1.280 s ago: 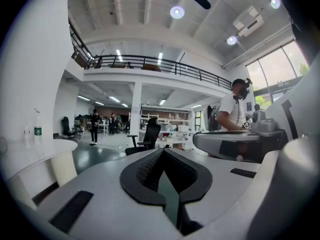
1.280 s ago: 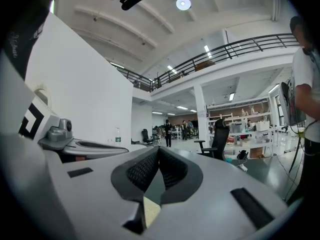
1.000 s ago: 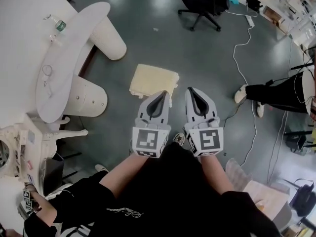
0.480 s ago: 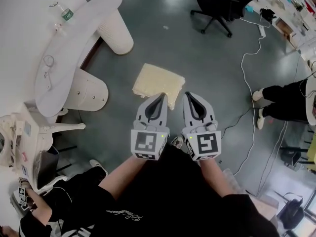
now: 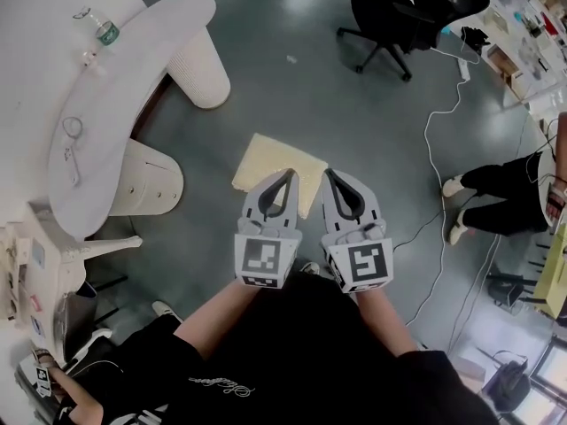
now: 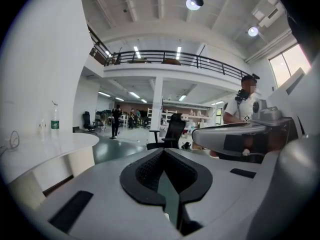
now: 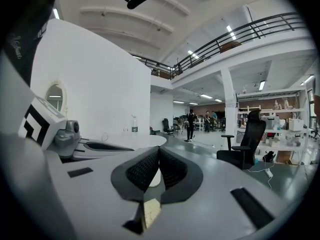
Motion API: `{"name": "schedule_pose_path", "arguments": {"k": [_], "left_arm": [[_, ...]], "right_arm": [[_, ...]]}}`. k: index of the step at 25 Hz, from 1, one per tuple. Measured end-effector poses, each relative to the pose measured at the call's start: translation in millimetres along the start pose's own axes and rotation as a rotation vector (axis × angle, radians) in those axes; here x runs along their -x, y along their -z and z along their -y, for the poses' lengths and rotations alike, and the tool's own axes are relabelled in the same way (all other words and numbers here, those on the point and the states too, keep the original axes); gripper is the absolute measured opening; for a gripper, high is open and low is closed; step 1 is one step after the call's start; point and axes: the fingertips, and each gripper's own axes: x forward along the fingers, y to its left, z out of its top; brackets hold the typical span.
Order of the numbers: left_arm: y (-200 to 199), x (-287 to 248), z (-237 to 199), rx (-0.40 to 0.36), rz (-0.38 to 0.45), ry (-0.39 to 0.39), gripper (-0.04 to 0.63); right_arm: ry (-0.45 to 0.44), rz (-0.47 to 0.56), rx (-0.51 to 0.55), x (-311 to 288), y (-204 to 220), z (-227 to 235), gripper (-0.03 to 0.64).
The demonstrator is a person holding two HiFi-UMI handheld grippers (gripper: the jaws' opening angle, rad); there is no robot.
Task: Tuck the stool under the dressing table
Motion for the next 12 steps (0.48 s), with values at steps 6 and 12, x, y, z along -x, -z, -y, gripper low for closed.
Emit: {"name": "schedule_pose_path", "arguments": {"k": [6,12], "left_arm": [[-4,-22,-50,0.015,0.011,-0.013,0.005],[8,-38,-70,0.050,-0.029,-0.054,0.005]], "right_arm": [[-0.056,-0.034,0.040,-57,-4,-19,0.006],[-0.118,-0.069,0.053,-89,3,-17,0.006]]}}
